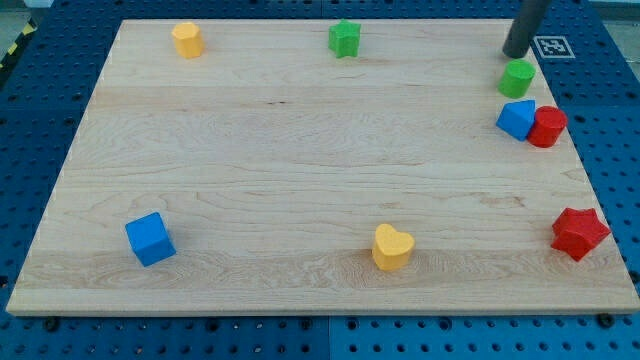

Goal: Move the green circle close to the blue triangle

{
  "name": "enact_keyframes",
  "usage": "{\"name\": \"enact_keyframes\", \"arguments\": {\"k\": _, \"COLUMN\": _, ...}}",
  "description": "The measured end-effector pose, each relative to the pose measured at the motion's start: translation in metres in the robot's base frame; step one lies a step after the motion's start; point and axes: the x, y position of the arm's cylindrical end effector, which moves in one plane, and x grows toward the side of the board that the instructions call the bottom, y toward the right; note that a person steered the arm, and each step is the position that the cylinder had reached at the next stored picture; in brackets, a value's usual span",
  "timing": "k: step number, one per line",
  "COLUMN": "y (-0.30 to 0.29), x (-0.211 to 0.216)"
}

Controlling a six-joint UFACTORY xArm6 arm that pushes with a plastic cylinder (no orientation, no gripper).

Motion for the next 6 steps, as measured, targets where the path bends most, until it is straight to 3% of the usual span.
{"name": "enact_keyframes", "arguments": {"k": 4, "y": 0.010, "x": 0.076}}
{"name": "enact_keyframes", "arguments": {"k": 6, "y": -0.069, "x": 0.004}}
